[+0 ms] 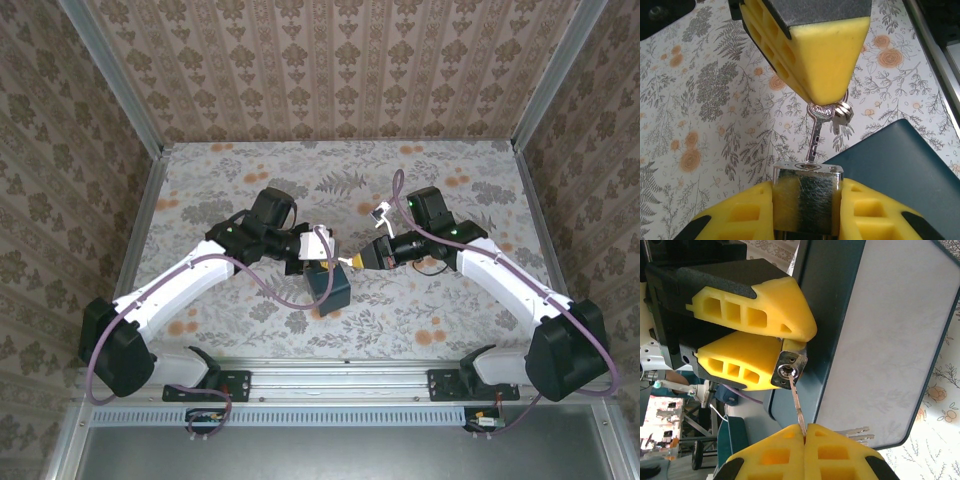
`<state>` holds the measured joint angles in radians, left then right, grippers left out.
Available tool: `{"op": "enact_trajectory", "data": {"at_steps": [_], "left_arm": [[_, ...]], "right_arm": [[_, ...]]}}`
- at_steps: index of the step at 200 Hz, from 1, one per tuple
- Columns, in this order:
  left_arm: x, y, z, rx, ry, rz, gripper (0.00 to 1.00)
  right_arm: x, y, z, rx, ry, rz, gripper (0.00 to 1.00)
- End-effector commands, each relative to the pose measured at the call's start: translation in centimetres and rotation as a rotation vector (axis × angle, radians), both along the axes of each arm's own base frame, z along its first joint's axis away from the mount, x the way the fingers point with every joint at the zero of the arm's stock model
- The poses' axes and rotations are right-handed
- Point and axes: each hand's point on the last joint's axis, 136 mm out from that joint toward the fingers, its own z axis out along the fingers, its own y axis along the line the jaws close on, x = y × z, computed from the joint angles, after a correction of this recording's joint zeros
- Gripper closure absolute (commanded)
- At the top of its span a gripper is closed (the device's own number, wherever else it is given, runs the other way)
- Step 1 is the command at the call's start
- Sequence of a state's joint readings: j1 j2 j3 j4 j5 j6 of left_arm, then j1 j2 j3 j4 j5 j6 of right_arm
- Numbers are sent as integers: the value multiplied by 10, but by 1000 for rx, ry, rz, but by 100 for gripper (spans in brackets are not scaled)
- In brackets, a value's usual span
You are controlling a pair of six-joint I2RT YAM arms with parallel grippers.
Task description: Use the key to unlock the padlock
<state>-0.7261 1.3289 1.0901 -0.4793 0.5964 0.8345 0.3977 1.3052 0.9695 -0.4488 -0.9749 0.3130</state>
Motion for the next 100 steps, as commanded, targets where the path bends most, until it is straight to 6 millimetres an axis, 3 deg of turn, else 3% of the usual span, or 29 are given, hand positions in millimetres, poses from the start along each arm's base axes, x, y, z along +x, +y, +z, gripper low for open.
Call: {"op": "enact_trajectory", "data": {"at_steps": [1,100], "left_arm": [[3,-8,29,-64,-70,-27,92],[4,-6,28,-54,-74,-16,93]], "right_arm": [[3,4,15,28,-43,14,100],[-1,4,15,11,-52,21,100]]}}
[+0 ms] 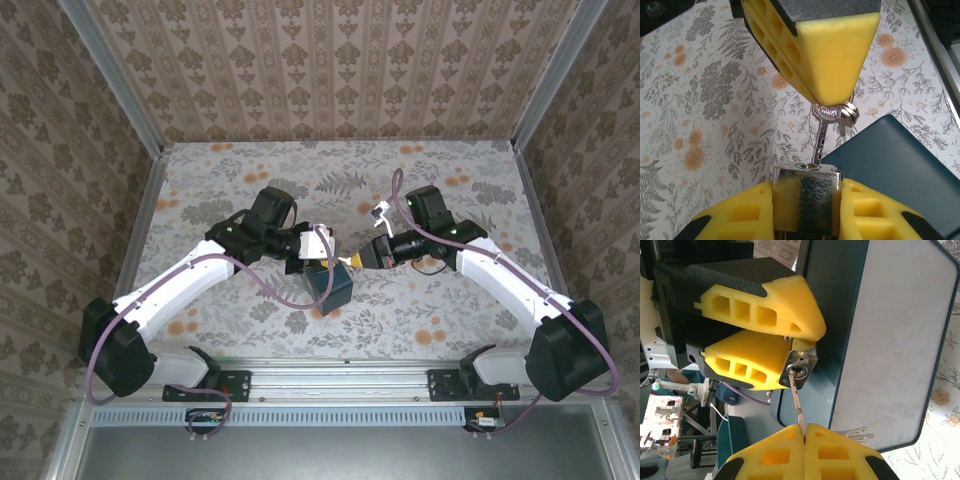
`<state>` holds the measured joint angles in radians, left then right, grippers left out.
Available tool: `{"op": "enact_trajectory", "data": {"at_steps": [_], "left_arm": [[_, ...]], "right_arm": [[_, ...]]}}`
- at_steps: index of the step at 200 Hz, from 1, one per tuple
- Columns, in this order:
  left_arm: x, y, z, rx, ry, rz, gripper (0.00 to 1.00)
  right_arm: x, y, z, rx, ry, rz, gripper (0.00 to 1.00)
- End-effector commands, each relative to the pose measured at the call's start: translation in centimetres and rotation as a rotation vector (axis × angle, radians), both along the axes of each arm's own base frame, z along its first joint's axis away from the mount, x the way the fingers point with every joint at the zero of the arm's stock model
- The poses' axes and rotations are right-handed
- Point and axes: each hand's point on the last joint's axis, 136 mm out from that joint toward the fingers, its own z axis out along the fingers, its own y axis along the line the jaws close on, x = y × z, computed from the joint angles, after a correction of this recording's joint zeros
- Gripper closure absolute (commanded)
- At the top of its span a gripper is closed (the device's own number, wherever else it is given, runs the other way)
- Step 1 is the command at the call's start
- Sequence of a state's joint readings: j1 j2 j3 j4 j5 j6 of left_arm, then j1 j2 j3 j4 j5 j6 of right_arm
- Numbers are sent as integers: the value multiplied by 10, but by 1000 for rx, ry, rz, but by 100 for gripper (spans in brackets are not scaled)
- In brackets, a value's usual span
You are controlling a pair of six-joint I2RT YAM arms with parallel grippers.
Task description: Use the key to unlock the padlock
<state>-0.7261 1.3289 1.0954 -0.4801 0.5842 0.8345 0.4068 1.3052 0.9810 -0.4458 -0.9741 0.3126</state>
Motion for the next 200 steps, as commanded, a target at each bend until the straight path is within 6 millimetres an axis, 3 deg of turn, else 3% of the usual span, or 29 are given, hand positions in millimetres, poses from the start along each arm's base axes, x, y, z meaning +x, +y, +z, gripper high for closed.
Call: {"op": "enact_trajectory", "data": {"at_steps": [1,200], "left_arm": [[1,-6,26,-55,-64,-25,93],[0,-6,28,-48,-76,-29,94]], "right_arm": [[-1,1,11,6,-37,13,100],[4,5,11,24,-49,11,100]]}}
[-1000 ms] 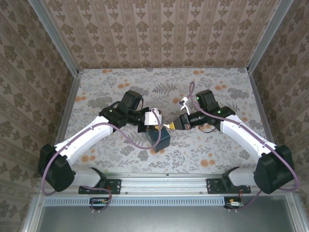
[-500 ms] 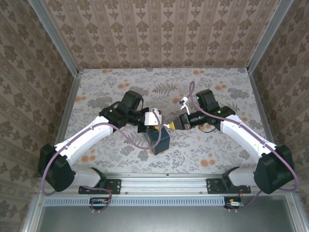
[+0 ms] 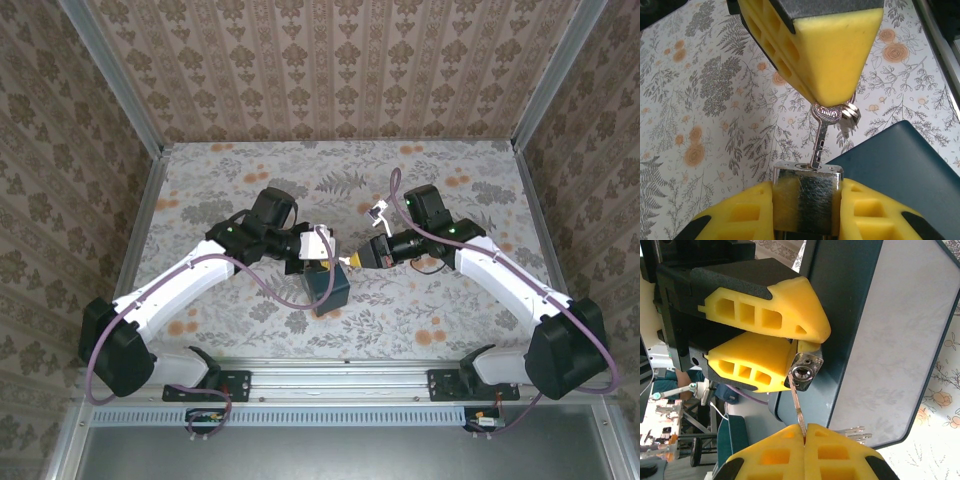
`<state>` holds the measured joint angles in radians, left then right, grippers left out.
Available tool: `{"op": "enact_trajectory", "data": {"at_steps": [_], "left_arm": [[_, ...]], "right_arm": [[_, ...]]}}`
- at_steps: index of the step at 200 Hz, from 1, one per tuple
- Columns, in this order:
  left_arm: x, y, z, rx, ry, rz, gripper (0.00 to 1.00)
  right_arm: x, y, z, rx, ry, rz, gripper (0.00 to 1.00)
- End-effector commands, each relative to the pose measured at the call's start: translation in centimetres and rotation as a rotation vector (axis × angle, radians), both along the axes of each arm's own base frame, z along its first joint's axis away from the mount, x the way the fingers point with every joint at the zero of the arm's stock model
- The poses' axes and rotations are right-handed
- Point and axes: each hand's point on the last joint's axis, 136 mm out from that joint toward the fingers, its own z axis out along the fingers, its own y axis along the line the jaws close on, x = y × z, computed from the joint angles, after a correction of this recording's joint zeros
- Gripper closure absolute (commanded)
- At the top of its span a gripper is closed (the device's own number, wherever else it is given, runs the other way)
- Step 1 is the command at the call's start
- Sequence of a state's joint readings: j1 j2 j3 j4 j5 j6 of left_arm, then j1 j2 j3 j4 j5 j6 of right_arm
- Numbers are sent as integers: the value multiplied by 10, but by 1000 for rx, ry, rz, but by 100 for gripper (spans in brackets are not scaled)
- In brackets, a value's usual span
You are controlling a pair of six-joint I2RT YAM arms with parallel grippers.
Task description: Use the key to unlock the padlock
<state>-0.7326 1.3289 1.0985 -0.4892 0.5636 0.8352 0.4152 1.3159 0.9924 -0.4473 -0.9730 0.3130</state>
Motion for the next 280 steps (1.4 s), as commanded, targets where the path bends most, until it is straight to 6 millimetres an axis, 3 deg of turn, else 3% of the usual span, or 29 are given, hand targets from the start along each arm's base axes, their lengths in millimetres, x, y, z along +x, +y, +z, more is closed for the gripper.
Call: {"op": "enact_trajectory", "data": {"at_steps": [1,154,280], "left_arm": [[-1,-6,29,-62,-69,-37,94],[2,-4,27,-49,-86,-20,94],[0,-7,23,-25,-105,-33,94]], "right_arm": [[3,2,11,26,-51,3,100],[3,-3,-5,-22,-12,-10,100],[15,9,10,9,-31,10,100]]}}
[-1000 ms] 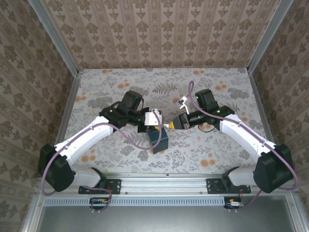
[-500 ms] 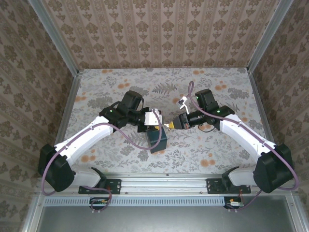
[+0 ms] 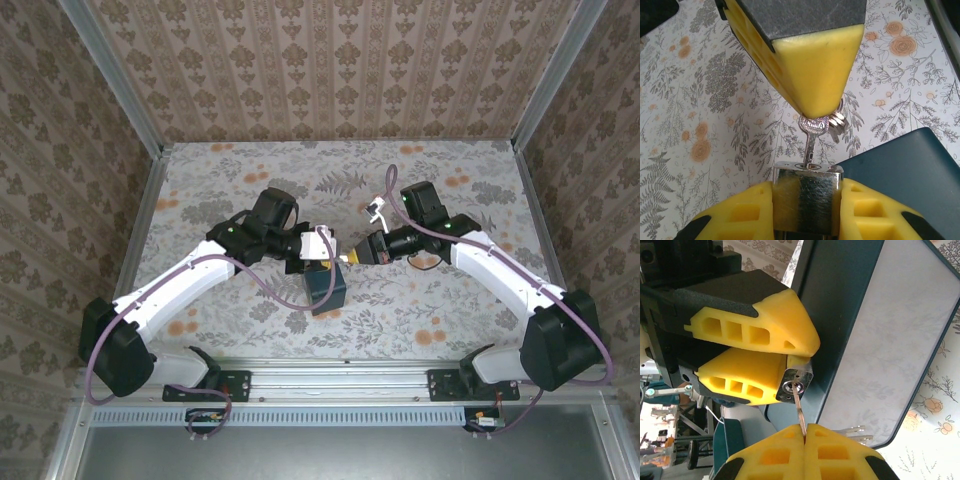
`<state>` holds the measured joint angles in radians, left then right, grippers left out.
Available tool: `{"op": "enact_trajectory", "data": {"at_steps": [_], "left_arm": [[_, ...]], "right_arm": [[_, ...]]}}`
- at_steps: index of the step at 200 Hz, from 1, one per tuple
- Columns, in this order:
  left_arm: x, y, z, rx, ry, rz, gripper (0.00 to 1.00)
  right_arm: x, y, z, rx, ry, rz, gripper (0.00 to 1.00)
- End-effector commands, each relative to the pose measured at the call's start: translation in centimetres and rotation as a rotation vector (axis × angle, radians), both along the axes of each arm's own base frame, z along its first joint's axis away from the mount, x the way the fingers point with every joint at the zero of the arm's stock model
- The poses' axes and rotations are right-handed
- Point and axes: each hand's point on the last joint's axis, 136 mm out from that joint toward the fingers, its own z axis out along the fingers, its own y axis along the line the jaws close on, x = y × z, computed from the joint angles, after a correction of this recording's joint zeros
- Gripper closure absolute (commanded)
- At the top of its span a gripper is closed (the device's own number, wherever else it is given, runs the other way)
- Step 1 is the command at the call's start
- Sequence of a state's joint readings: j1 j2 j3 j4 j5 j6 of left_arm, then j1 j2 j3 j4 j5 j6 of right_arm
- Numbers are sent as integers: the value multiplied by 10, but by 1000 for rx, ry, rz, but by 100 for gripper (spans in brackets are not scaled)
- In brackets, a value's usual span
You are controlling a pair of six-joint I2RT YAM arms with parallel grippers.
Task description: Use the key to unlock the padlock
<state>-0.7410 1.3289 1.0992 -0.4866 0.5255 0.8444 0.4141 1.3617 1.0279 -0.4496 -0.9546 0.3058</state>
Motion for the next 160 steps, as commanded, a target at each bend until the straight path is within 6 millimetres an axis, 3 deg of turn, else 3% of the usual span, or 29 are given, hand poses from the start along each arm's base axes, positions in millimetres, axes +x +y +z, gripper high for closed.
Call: {"op": "enact_trajectory", "data": {"at_steps": [1,46,50,85,117,160], "left_arm": [[-4,-8,24,-41,-79,-48,94],[-1,-13,15,17,-144,-48,96],[1,-13,15,15,-152,-40,97],[13,-15,13,-9,-173,9,98],[12,-15,16,-47,-176,12,98],[8,-14,27,-107,-171,17,98]], "right_arm": [[3,6,14,27,-30,21,100],[0,15,24,80,19,42,100],[2,17,16,73,47,43,100],[3,26,7,84,114,23,100],[9,26,-8,85,170,-34,100],[13,30,-10,137,221,-40,100]]}}
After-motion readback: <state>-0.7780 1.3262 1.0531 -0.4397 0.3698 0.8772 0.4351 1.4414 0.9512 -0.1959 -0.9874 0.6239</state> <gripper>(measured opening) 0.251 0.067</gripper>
